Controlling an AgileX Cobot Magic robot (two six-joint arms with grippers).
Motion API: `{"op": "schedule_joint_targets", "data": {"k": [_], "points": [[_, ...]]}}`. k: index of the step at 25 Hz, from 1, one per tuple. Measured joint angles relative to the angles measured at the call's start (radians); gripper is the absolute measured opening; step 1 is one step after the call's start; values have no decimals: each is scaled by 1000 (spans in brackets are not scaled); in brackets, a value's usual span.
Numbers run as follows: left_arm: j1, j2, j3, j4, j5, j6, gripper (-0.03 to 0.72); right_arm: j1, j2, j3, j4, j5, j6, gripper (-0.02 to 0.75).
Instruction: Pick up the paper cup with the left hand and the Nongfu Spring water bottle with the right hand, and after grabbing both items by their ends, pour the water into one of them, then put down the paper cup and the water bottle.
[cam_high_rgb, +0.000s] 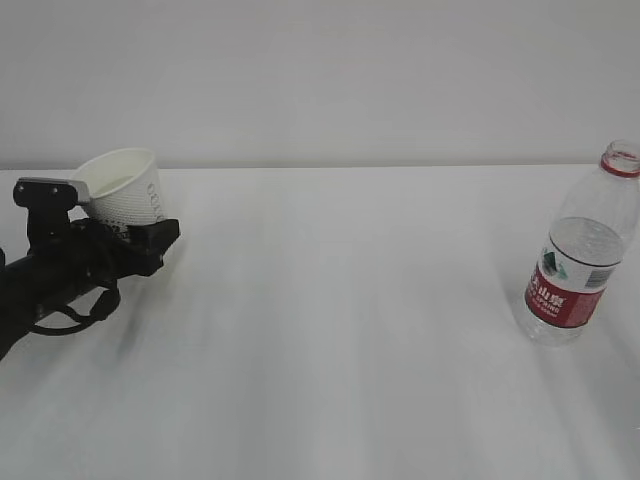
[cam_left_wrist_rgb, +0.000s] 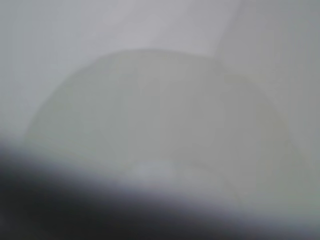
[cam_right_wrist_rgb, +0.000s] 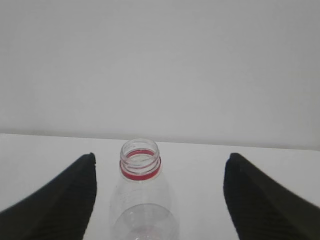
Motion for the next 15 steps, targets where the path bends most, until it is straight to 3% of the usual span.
{"op": "schedule_joint_targets", "data": {"k": [15], "points": [[0,0,65,-1,0,0,508,0,0,-2,0,0,0,594]]}}
